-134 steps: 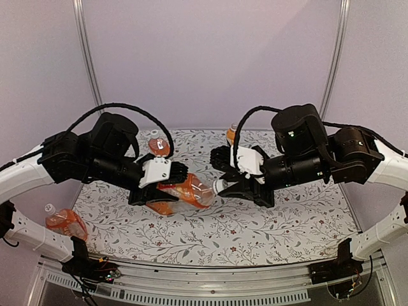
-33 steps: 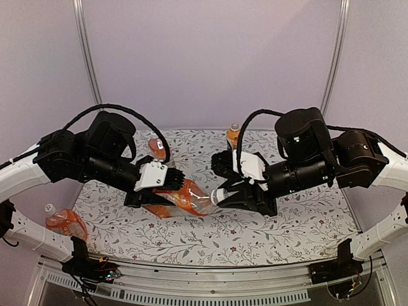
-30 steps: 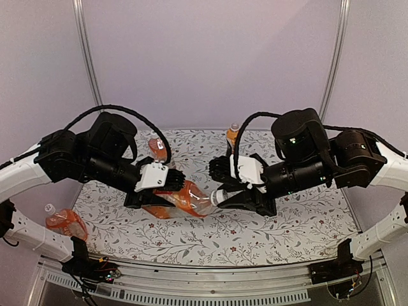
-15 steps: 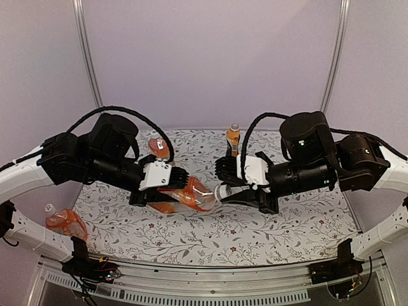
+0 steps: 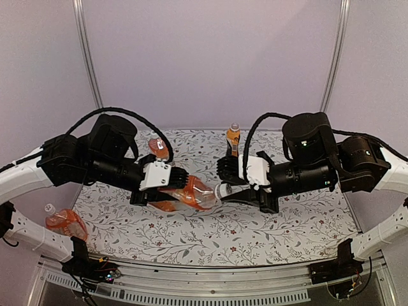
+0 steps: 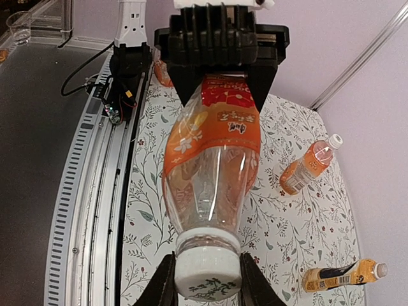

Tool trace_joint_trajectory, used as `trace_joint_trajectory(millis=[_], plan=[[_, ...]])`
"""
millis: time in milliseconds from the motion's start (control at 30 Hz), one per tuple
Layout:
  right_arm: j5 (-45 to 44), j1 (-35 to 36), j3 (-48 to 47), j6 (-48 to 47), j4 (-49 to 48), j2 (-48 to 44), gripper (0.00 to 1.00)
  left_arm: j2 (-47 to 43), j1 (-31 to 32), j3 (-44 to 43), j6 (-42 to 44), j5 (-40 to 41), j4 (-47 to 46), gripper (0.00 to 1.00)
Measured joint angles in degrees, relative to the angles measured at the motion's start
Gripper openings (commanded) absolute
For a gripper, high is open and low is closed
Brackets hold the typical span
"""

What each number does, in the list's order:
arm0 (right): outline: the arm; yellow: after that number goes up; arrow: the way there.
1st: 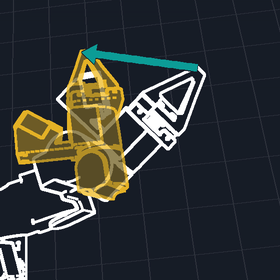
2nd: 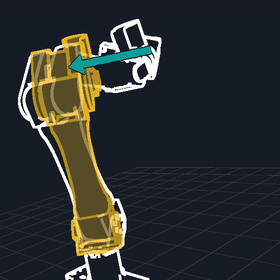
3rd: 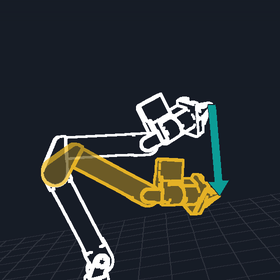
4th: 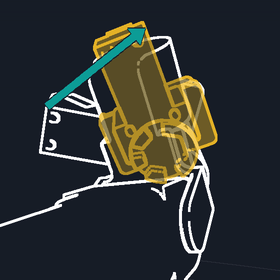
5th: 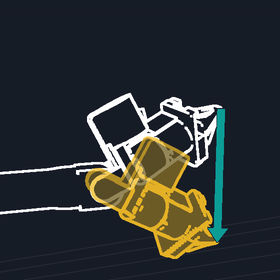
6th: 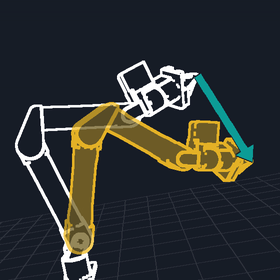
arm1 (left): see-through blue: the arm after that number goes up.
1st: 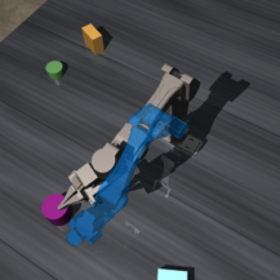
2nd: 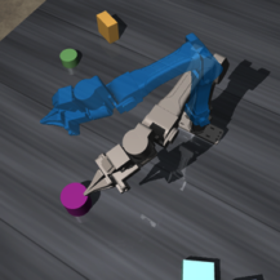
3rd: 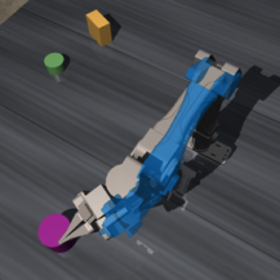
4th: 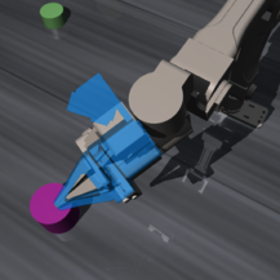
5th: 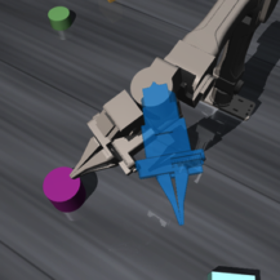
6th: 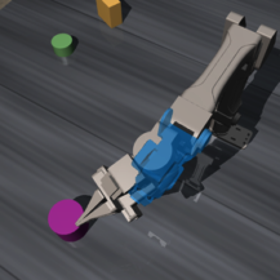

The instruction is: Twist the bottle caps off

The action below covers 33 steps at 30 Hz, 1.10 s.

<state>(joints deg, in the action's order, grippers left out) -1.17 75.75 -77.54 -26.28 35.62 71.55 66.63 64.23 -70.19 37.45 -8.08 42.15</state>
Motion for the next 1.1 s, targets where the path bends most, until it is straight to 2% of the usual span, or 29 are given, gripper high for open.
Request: trace_joint_trajectory(millis=[333,867,1100], plan=[[0.0,0.0,1.3,-0.8,-0.9,-0.2,0.0,-0.4,0.0,1.3,0.5,1.3,-1.1,0.17],[3.3,0.0,1.0,-6.4,1.0,0.6,0.0,-0.4,0.3,1.6,0.6,-1.5,1.6,0.15],[3.2,-0.1,4.5,-8.2,2.7,-6.3,0.0,-2.0,0.3,2.6,1.8,-1.8,4.4,0.15]])
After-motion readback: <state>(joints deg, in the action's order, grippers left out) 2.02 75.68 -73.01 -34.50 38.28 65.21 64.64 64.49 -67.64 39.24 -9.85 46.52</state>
